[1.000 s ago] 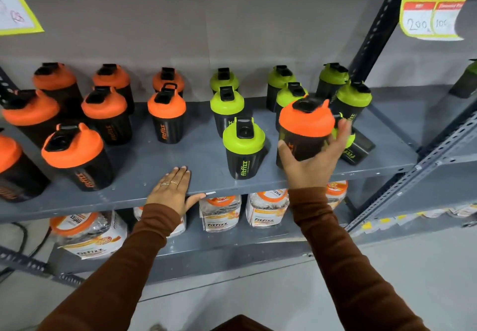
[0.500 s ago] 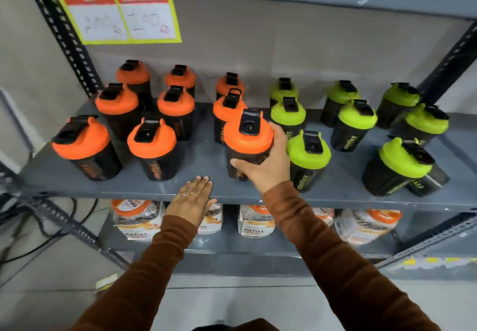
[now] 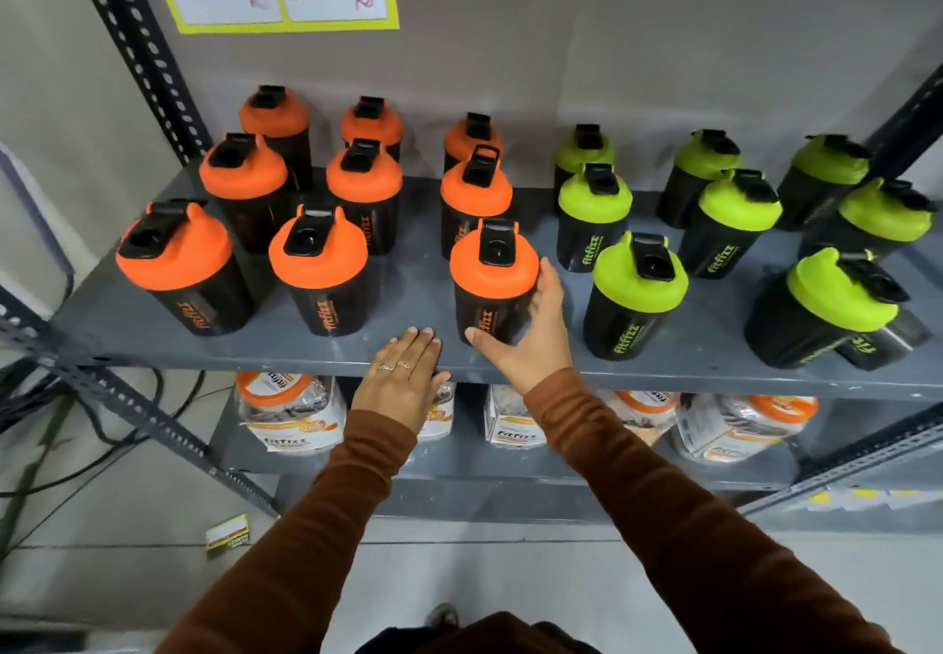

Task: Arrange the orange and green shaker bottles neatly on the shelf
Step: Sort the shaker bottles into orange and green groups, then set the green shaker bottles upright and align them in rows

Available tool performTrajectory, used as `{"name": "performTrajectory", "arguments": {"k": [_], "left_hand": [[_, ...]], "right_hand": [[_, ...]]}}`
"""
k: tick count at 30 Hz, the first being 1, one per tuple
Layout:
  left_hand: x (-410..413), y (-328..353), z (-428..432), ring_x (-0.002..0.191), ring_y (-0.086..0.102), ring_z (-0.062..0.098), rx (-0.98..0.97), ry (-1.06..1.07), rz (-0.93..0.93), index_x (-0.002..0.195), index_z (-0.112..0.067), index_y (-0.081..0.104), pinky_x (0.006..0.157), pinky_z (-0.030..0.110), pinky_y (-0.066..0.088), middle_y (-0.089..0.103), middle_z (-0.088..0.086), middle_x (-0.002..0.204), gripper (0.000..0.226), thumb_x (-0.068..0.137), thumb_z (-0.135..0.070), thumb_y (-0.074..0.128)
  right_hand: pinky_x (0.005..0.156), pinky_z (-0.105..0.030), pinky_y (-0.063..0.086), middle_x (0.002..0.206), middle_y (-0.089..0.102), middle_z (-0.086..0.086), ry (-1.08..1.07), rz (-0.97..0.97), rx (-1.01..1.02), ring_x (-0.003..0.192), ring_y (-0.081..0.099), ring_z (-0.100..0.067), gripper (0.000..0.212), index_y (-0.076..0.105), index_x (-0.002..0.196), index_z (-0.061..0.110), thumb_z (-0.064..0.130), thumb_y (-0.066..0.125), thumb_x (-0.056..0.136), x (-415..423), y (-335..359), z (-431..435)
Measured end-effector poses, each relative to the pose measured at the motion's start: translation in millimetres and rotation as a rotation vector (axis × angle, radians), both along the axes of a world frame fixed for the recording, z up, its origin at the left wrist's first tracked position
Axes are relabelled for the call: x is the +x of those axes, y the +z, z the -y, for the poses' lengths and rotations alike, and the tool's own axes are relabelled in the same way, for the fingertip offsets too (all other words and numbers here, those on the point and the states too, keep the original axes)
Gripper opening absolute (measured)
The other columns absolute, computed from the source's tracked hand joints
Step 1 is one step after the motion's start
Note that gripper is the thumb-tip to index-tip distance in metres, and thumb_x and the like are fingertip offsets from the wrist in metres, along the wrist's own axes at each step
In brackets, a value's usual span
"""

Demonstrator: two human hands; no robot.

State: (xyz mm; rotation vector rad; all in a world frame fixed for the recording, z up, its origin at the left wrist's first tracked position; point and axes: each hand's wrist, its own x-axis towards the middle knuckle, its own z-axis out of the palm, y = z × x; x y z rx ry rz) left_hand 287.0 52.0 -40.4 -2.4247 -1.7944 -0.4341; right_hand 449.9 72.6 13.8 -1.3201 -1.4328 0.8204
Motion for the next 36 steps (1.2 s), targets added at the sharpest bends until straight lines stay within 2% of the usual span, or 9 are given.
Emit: {"name": "performTrajectory", "arguments": {"k": [5, 9, 13, 18, 21, 23, 28, 32, 36], "left_hand": [[28.0, -16.1, 25.2, 0.119, 0.047, 0.031, 0.088, -0.053, 0.121, 0.115, -0.004, 0.054, 0.112, 0.030, 0.013, 0.063, 0.016, 0.119, 0.052, 0.097, -0.033, 0.016], [91.0, -29.8, 37.2, 0.123, 0.036, 0.026, 0.091, -0.259, 0.145, 0.118, -0.009, 0.046, 0.114, 0.032, 0.009, 0.061, 0.014, 0.123, 0.037, 0.095, -0.026, 0.022], [185.5, -28.8, 36.5, 0.120, 0.045, 0.025, 0.145, -0.438, 0.070, 0.115, -0.010, 0.054, 0.110, 0.033, 0.014, 0.065, 0.009, 0.119, 0.034, 0.093, -0.021, 0.030], [278.0, -6.1, 17.2, 0.116, 0.056, 0.028, 0.102, -0.369, 0.024, 0.118, -0.005, 0.055, 0.109, 0.033, 0.014, 0.063, 0.011, 0.121, 0.047, 0.081, -0.030, 0.040], [307.5, 6.7, 0.7, 0.109, 0.061, 0.027, -0.013, -0.233, -0.016, 0.114, -0.005, 0.060, 0.103, 0.037, 0.033, 0.065, 0.012, 0.117, 0.056, 0.078, -0.040, 0.037], [316.8, 10.6, -5.0, 0.104, 0.064, 0.024, -0.094, -0.148, -0.060, 0.110, -0.007, 0.063, 0.091, 0.036, 0.049, 0.068, 0.010, 0.113, 0.059, 0.077, -0.046, 0.034], [322.6, 13.3, -3.9, 0.099, 0.066, 0.024, -0.075, -0.076, -0.062, 0.106, -0.006, 0.066, 0.081, 0.038, 0.054, 0.070, 0.009, 0.108, 0.061, 0.076, -0.047, 0.032], [324.6, 16.5, -4.0, 0.097, 0.067, 0.024, -0.067, -0.060, -0.077, 0.105, -0.006, 0.066, 0.079, 0.040, 0.054, 0.070, 0.010, 0.107, 0.061, 0.075, -0.047, 0.033], [326.0, 16.6, -4.8, 0.098, 0.067, 0.024, -0.071, -0.048, -0.111, 0.107, -0.006, 0.065, 0.079, 0.040, 0.054, 0.070, 0.010, 0.108, 0.061, 0.075, -0.048, 0.033]], "right_hand": [[0.093, -0.015, 0.040, 0.114, 0.054, -0.007, -0.047, 0.184, 0.146, 0.103, 0.052, -0.009, 0.061, 0.039, 0.126, 0.015, 0.029, 0.061, 0.072, 36.1, -30.2, 48.3], [0.068, -0.004, 0.043, 0.079, 0.061, 0.009, -0.191, 0.212, 0.140, 0.071, 0.053, 0.011, 0.036, 0.064, 0.089, 0.002, 0.029, 0.048, 0.070, 99.0, -38.9, 70.1], [0.058, -0.030, 0.046, 0.064, 0.055, 0.009, -0.396, 0.215, 0.125, 0.056, 0.052, -0.014, 0.033, 0.060, 0.086, 0.009, 0.032, 0.045, 0.068, 189.8, -29.3, 77.8], [0.069, -0.030, 0.040, 0.075, 0.060, -0.022, -0.659, 0.336, 0.236, 0.072, 0.054, -0.025, 0.021, 0.054, 0.087, 0.014, 0.023, 0.045, 0.070, 301.3, 5.6, 62.5], [0.078, -0.039, 0.033, 0.087, 0.060, -0.030, -0.767, 0.477, 0.148, 0.087, 0.055, -0.043, 0.037, 0.060, 0.094, 0.002, 0.024, 0.048, 0.067, 354.1, 23.3, 38.8], [0.091, -0.039, 0.029, 0.109, 0.056, -0.029, -0.670, 0.500, -0.014, 0.107, 0.048, -0.045, 0.050, 0.054, 0.111, -0.002, 0.018, 0.061, 0.066, 371.5, 34.0, 22.6], [0.108, -0.039, 0.021, 0.138, 0.037, -0.023, -0.315, 0.754, -0.241, 0.126, 0.031, -0.040, 0.090, 0.025, 0.137, 0.004, 0.016, 0.077, 0.064, 388.7, 29.1, -8.4], [0.106, -0.048, 0.031, 0.138, 0.037, -0.020, -0.329, 0.787, -0.245, 0.124, 0.031, -0.040, 0.093, 0.025, 0.136, 0.003, 0.021, 0.080, 0.064, 395.5, 24.7, -10.6], [0.104, -0.044, 0.033, 0.132, 0.044, -0.021, -0.369, 0.735, -0.120, 0.119, 0.037, -0.039, 0.088, 0.034, 0.131, 0.001, 0.020, 0.082, 0.060, 399.9, 15.9, -7.6]]}}
